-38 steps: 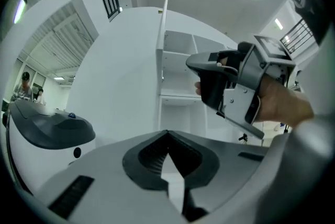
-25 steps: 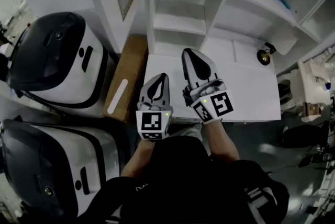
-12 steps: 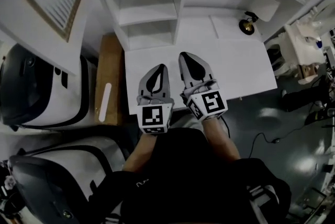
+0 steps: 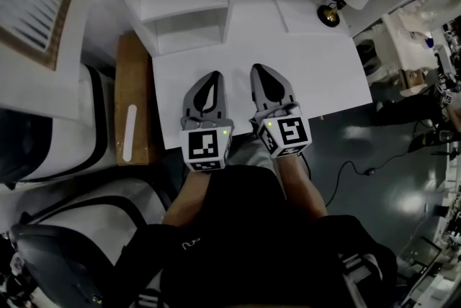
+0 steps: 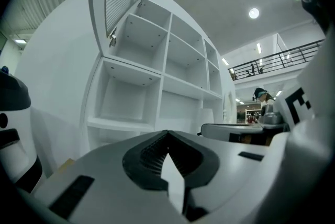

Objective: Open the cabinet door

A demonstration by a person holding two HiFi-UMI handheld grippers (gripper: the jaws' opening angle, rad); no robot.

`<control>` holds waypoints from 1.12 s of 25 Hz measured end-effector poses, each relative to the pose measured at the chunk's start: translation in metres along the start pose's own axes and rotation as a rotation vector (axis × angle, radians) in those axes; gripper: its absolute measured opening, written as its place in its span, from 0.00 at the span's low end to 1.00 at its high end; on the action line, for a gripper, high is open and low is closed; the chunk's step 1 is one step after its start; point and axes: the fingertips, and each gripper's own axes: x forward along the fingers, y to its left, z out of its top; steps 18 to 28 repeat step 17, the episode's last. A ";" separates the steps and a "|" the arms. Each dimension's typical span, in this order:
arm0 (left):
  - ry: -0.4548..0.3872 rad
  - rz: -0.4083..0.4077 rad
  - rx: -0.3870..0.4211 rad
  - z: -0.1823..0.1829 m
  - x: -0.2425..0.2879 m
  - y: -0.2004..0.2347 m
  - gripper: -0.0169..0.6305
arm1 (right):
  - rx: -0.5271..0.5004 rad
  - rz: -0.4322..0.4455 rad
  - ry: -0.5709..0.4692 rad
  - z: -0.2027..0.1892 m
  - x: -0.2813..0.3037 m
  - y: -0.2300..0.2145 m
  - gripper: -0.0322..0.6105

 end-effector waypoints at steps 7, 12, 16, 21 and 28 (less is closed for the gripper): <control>-0.025 0.029 -0.039 0.006 0.001 0.015 0.04 | -0.013 0.041 0.006 0.001 0.009 0.010 0.08; -0.033 0.042 -0.051 0.009 0.002 0.023 0.04 | -0.025 0.063 0.004 0.004 0.015 0.015 0.08; -0.037 0.056 -0.051 0.013 0.001 0.030 0.04 | -0.027 0.071 0.005 0.007 0.017 0.016 0.08; -0.038 0.058 -0.051 0.014 0.001 0.031 0.04 | -0.027 0.072 0.006 0.007 0.018 0.017 0.08; -0.038 0.058 -0.051 0.014 0.001 0.031 0.04 | -0.027 0.072 0.006 0.007 0.018 0.017 0.08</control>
